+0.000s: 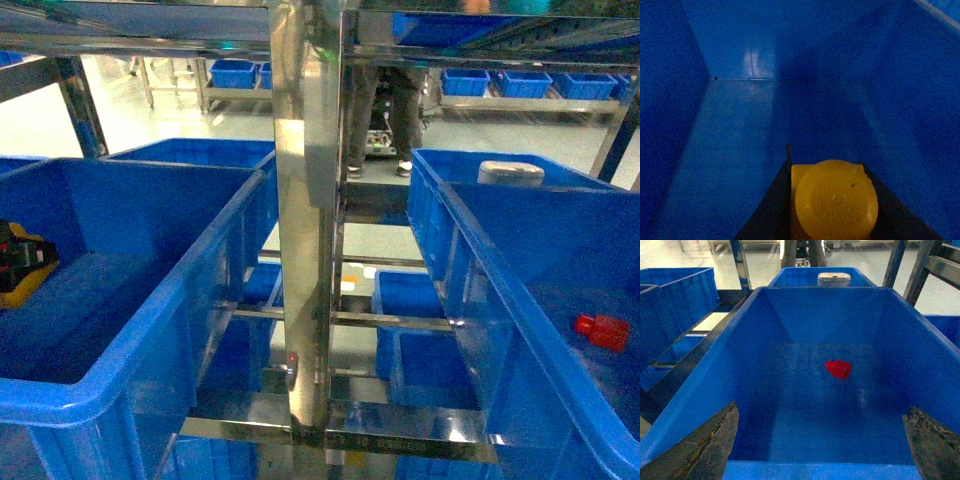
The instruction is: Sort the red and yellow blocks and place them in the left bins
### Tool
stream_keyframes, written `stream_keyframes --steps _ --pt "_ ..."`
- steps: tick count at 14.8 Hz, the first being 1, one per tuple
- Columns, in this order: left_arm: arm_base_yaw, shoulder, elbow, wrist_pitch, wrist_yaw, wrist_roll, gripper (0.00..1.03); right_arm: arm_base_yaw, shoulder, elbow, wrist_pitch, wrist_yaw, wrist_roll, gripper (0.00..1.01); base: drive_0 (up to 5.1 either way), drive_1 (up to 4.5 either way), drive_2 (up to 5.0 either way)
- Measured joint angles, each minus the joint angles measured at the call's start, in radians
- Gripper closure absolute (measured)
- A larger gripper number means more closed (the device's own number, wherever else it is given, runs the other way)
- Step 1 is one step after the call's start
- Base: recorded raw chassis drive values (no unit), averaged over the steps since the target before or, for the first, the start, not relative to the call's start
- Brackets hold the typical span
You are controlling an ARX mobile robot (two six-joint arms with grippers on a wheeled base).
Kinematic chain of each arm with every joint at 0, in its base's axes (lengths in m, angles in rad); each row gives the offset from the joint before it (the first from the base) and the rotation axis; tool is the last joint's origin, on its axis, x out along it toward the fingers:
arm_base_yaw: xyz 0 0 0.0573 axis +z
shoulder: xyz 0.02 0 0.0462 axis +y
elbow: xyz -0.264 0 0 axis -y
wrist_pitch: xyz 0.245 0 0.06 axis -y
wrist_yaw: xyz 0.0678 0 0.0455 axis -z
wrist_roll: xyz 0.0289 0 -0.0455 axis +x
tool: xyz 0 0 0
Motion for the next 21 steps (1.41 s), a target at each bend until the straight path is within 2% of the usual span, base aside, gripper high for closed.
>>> stream_keyframes --steps 1,2,5,7,8,11,14,16,18,21 --pt "0.001 0.001 0.003 -0.002 0.006 0.015 0.77 0.000 0.000 0.000 0.000 0.000 0.000 0.03 0.0 0.00 0.0" --pt "-0.001 0.001 0.010 0.008 0.013 0.014 0.68 0.000 0.000 0.000 0.000 0.000 0.000 0.03 0.0 0.00 0.0" --pt "-0.023 -0.030 -0.002 -0.032 0.031 0.013 0.34 0.000 0.000 0.000 0.000 0.000 0.000 0.03 0.0 0.00 0.0" --pt "-0.027 -0.112 -0.045 -0.078 0.059 0.033 0.10 0.000 0.000 0.000 0.000 0.000 0.000 0.03 0.0 0.00 0.0" --pt "-0.029 -0.164 -0.061 -0.108 0.074 0.044 0.03 0.000 0.000 0.000 0.000 0.000 0.000 0.03 0.0 0.00 0.0" --pt "-0.026 -0.339 -0.154 -0.200 0.143 0.047 0.05 0.000 0.000 0.000 0.000 0.000 0.000 0.03 0.0 0.00 0.0" --pt "-0.039 -0.555 -0.255 -0.254 0.162 0.038 0.05 0.000 0.000 0.000 0.000 0.000 0.000 0.03 0.0 0.00 0.0" --pt "-0.046 -0.779 -0.357 -0.294 0.162 -0.038 0.05 0.000 0.000 0.000 0.000 0.000 0.000 0.03 0.0 0.00 0.0" --pt "-0.084 -0.999 -0.398 -0.344 0.116 -0.140 0.05 0.000 0.000 0.000 0.000 0.000 0.000 0.03 0.0 0.00 0.0" --pt "-0.089 -1.007 -0.399 -0.350 0.115 -0.192 0.05 0.000 0.000 0.000 0.007 0.000 0.000 0.03 0.0 0.00 0.0"
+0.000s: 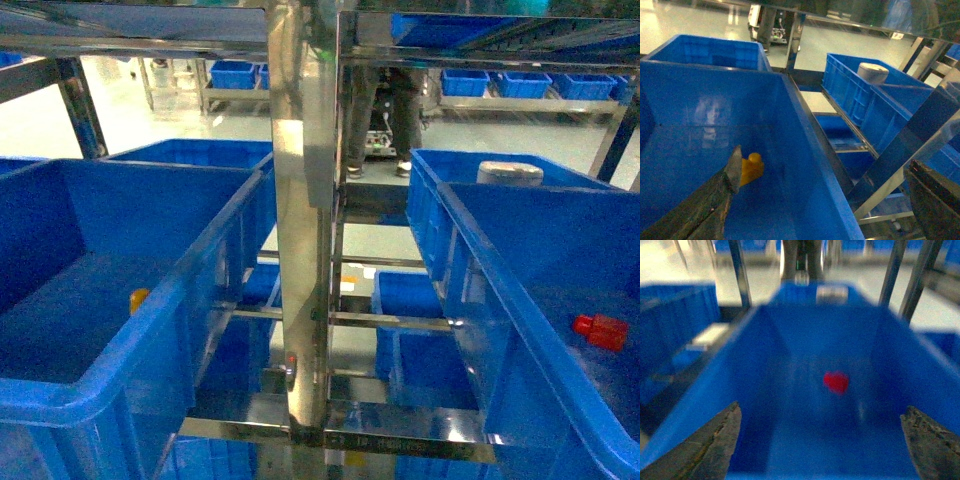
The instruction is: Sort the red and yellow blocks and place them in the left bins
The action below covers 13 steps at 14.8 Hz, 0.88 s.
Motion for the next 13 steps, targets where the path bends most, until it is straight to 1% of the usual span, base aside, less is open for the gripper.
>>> stream_keyframes --steps 1,2,3,4,5,6,7,8,9,13 --pt "-0.010 0.006 -0.023 0.085 -0.052 0.001 0.08 0.013 0.034 -0.060 0.239 0.003 0.003 0.14 0.0 0.00 0.0" --pt "-0.052 -0.016 -0.094 0.255 -0.223 0.036 0.20 0.042 0.005 -0.101 0.311 0.019 0.005 0.26 0.0 0.00 0.0" --pt "-0.069 -0.053 -0.157 0.320 -0.326 0.058 0.33 0.071 -0.055 -0.102 0.322 0.044 0.005 0.39 0.0 0.00 0.0" --pt "-0.083 -0.088 -0.193 0.323 -0.379 0.072 0.46 0.093 -0.114 -0.102 0.275 0.070 0.005 0.52 0.0 0.00 0.0" --pt "-0.145 -0.148 -0.235 0.312 -0.439 0.075 0.66 0.124 -0.175 -0.102 0.202 0.099 0.006 0.72 0.0 0.00 0.0" --pt "-0.150 -0.177 -0.257 0.301 -0.437 0.076 0.77 0.149 -0.211 -0.102 0.163 0.125 0.007 0.83 0.0 0.00 0.0" --pt "-0.147 -0.201 -0.273 0.289 -0.445 0.076 0.86 0.207 -0.244 -0.102 0.136 0.201 0.008 0.93 0.0 0.00 0.0" --pt "-0.144 -0.245 -0.295 0.269 -0.444 0.076 1.00 0.257 -0.290 -0.103 0.104 0.212 0.008 0.99 0.0 0.00 0.0" --pt "-0.144 -0.290 -0.314 0.249 -0.445 0.077 1.01 0.253 -0.316 -0.103 0.063 0.225 0.008 0.99 0.0 0.00 0.0" --pt "-0.144 -0.421 -0.360 0.160 -0.445 0.077 1.01 0.249 -0.409 -0.103 -0.023 0.225 0.009 0.99 0.0 0.00 0.0"
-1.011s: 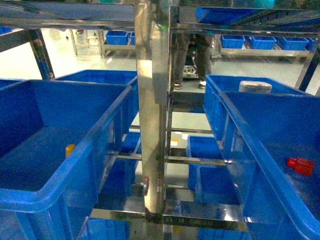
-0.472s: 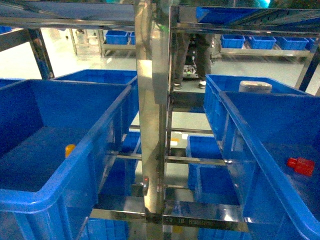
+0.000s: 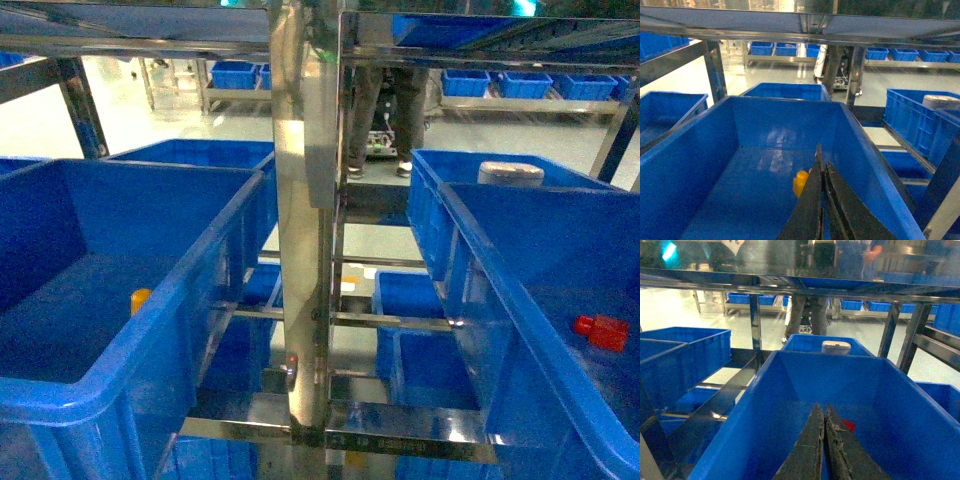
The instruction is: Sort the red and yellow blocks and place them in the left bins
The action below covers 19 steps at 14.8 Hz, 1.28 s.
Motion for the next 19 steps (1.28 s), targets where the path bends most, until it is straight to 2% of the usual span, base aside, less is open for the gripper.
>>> stream_keyframes --steps 3,5,6,10,16,18,19 --pt "0.000 -0.062 -0.037 -0.007 0.000 0.000 1.01 0.000 -0.046 0.000 -0.048 0.000 0.000 0.99 0.0 0.00 0.0" --pt "0.000 -0.117 -0.037 -0.067 0.000 0.000 1.01 0.000 -0.071 0.000 -0.072 0.000 0.000 0.99 0.0 0.00 0.0" --pt "0.000 -0.161 -0.037 -0.101 0.000 0.000 1.01 0.000 -0.180 0.001 -0.236 0.000 0.000 0.99 0.0 0.00 0.0" --pt "0.000 -0.277 -0.037 -0.220 0.000 0.000 1.01 0.000 -0.232 0.001 -0.245 0.002 0.000 0.99 0.0 0.00 0.0" --pt "0.000 -0.375 -0.037 -0.314 0.000 0.000 1.01 0.000 -0.232 0.001 -0.244 0.003 0.000 0.99 0.0 0.00 0.0" --pt "0.000 -0.533 -0.037 -0.491 -0.003 0.000 1.01 0.000 -0.232 0.001 -0.244 0.003 0.000 0.99 0.0 0.00 0.0" --pt "-0.001 -0.532 -0.032 -0.474 -0.003 0.002 1.01 0.000 -0.232 0.001 -0.244 0.002 0.000 0.99 0.0 0.00 0.0"
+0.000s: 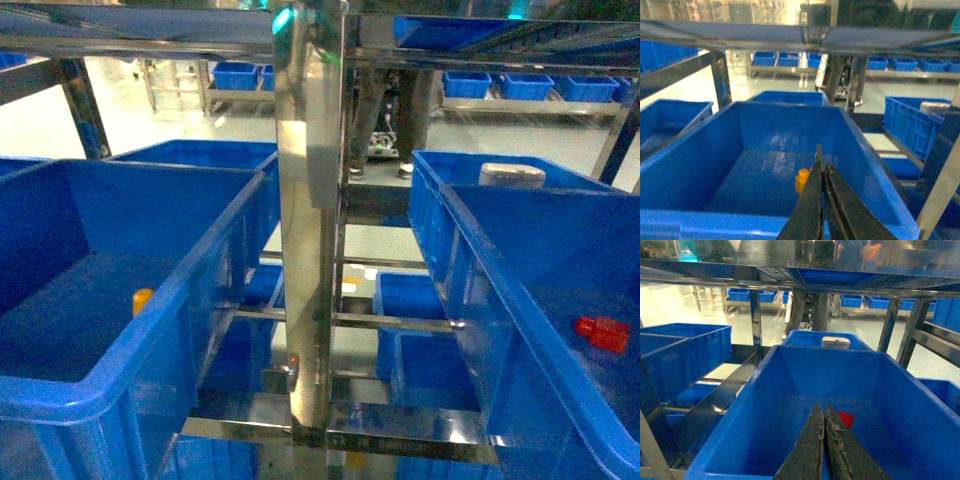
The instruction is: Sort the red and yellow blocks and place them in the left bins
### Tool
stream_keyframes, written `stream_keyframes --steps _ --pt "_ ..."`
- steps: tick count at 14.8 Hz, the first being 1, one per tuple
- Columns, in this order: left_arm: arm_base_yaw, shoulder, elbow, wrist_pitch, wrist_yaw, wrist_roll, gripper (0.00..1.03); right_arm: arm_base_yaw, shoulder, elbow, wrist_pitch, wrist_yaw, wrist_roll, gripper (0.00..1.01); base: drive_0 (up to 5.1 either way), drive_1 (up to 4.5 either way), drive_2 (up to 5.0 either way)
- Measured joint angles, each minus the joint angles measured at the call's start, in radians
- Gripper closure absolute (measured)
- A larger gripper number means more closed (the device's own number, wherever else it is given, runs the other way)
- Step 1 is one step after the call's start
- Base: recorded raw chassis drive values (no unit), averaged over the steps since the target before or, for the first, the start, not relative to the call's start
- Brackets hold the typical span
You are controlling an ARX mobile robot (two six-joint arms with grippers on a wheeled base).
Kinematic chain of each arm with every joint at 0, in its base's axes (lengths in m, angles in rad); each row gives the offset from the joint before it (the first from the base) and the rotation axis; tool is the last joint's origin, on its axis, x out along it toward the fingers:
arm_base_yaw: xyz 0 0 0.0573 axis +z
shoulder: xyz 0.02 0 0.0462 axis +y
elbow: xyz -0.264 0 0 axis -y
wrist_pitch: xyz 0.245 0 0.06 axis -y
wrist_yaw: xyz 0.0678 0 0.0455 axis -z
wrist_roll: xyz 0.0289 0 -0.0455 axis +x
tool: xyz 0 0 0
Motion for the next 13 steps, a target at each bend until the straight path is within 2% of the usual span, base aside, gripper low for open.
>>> stream_keyframes --steps 2,3,4,5,6,9,10,13 --pt "0.000 0.000 -0.005 -0.018 0.003 0.000 1.01 0.000 0.000 0.000 0.000 0.000 0.000 0.99 0.0 0.00 0.0" --pt "0.000 -0.001 -0.005 -0.010 0.002 0.000 1.01 0.000 0.000 0.000 -0.001 0.001 0.000 0.95 0.0 0.00 0.0" --pt "0.000 -0.001 -0.005 -0.016 0.004 -0.001 0.93 0.000 0.000 0.000 0.001 0.000 0.000 0.84 0.0 0.00 0.0" --pt "0.000 -0.001 -0.005 -0.014 0.003 -0.001 0.80 0.000 0.000 0.000 0.000 0.001 0.000 0.71 0.0 0.00 0.0" --pt "0.000 -0.001 -0.005 -0.014 0.003 -0.001 0.49 0.000 0.000 0.000 0.000 0.001 0.000 0.40 0.0 0.00 0.0" --pt "0.000 -0.001 -0.005 -0.014 0.003 -0.001 0.21 0.000 0.000 0.000 0.000 0.001 0.000 0.11 0.0 0.00 0.0" --pt "0.000 -0.001 -0.005 -0.014 0.003 -0.001 0.06 0.000 0.000 0.000 0.000 0.001 0.000 0.01 0.0 0.00 0.0" --pt "0.000 -0.001 -0.005 -0.014 0.003 0.002 0.05 0.000 0.000 0.000 0.000 0.001 0.000 0.03 0.0 0.00 0.0"
